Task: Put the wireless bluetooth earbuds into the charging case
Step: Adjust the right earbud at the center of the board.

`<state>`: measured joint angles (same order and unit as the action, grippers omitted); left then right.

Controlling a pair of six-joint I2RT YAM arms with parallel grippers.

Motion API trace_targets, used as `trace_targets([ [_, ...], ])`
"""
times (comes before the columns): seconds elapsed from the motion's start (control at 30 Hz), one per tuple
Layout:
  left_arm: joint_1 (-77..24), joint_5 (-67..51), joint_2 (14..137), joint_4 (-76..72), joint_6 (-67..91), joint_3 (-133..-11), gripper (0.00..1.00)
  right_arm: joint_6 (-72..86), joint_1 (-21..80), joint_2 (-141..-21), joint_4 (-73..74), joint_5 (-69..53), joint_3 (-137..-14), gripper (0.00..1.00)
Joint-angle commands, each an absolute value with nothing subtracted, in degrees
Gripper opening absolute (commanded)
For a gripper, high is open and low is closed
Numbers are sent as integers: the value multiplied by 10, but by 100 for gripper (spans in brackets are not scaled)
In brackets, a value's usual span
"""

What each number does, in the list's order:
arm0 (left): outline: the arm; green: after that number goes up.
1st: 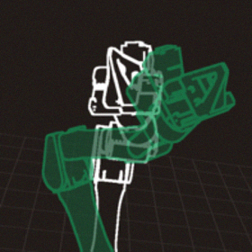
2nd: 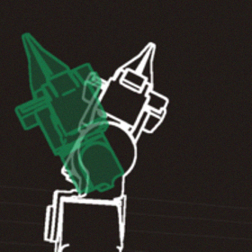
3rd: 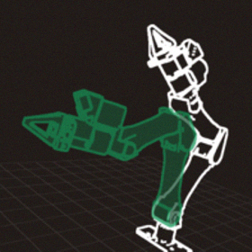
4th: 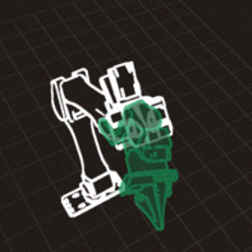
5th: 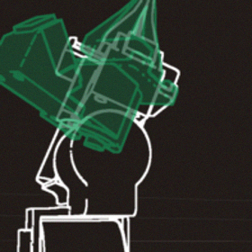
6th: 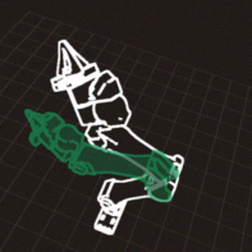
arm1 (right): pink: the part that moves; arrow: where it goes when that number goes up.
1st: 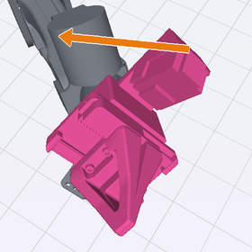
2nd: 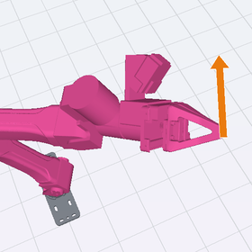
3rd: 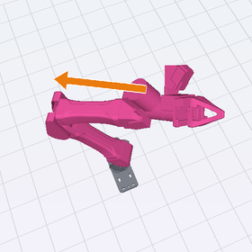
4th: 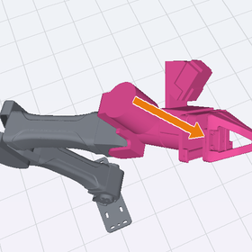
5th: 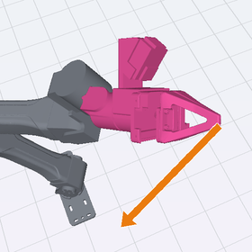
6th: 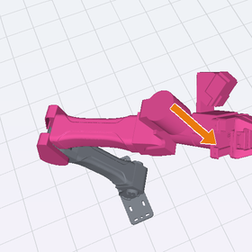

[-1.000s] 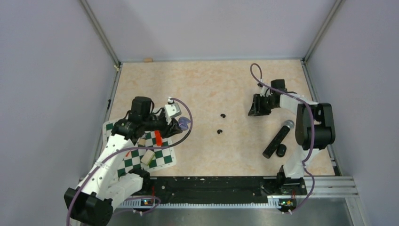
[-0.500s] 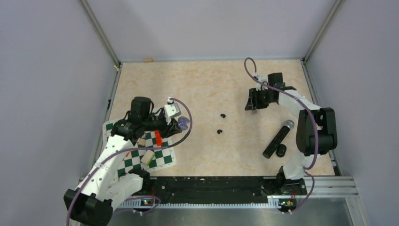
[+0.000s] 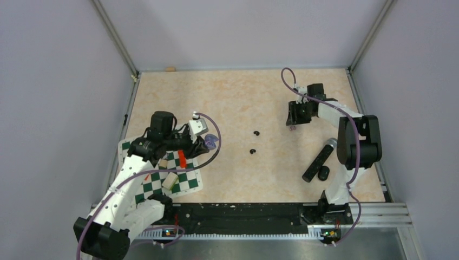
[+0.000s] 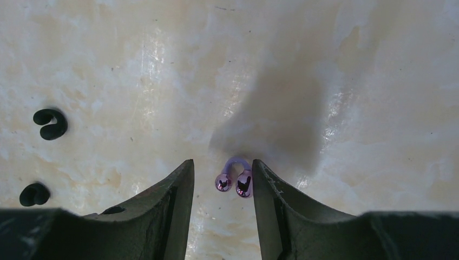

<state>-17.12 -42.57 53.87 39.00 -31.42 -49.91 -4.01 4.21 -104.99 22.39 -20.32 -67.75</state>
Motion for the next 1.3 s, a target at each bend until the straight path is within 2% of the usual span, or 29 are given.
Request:
trace_targets([
  [0.0,-168,-434,535,375,-312,-499,0,-46,38,-1045,216,-189,-674,43],
  [0.7,-166,-440,533,375,-314,-498,0,-45,38,-1062,324,-278,-684,40],
  [1.1,-165,-440,538,376,-312,-500,0,-26,37,-1063,328,-380,-681,39],
  [1.27,-166,-442,540,377,-313,-502,0,-30,37,-1062,329,-366,-683,39],
])
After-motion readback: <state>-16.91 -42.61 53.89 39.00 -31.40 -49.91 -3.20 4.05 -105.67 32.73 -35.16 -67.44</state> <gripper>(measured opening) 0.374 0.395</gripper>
